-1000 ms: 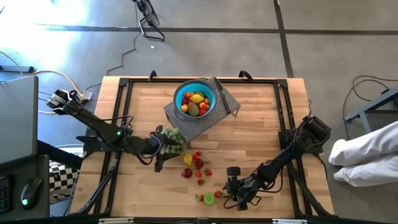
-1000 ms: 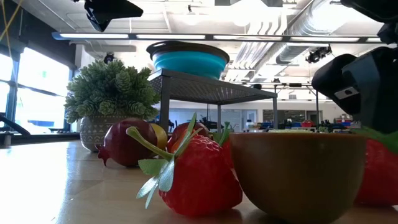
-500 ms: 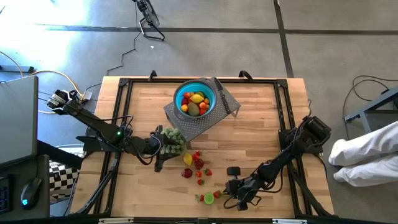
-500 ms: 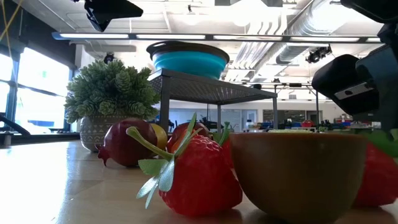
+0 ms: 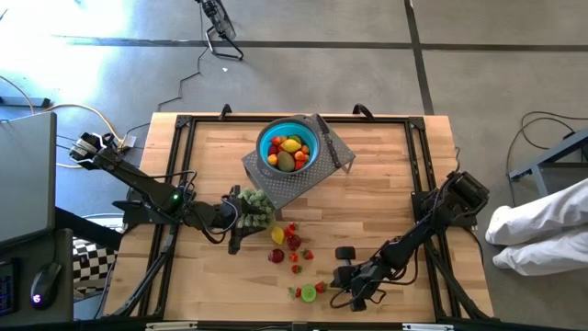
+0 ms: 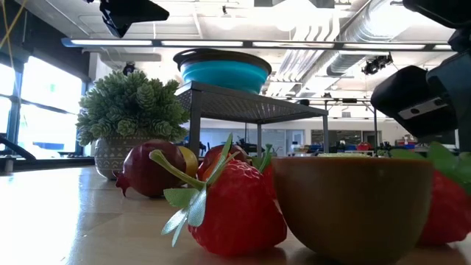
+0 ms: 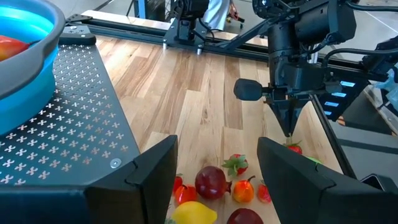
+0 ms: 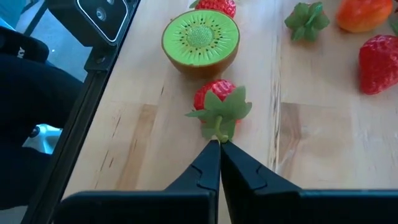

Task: Pick & Place Fruit
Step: Put the strawberry into the blue strainer bowl on the shelf

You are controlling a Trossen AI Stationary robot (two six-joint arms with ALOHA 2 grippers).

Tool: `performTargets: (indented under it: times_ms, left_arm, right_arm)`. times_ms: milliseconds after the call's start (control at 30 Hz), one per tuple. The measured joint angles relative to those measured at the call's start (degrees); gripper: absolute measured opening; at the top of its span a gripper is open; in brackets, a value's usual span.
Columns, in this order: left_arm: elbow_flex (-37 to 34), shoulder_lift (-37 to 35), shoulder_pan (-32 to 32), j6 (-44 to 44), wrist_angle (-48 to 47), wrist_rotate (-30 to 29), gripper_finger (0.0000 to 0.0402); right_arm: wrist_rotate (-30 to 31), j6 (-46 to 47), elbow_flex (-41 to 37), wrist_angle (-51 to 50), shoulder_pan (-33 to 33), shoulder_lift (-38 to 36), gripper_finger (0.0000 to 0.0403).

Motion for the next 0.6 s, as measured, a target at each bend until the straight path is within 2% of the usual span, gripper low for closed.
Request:
performTargets:
  times_ms: [167, 433, 600]
  left_arm:
    - [0.0, 0.0, 0.0, 0.0, 0.0, 0.0, 0.0218]
    - [0.0, 0.0, 0.0, -0.2, 0.0, 0.0, 0.0218]
    - [0.0, 0.0, 0.0, -1.2, -0.3, 0.0, 0.0218]
  right_arm:
    - [-1.5, -0.3, 0.0, -0.1, 0.0, 0.0, 0.0022]
    - [-1.2, -0.1, 0.0, 0.2, 0.0, 0.0, 0.0122]
    - [-1.0, -0.4, 0.0, 2.8, -0.3, 0.0, 0.0155]
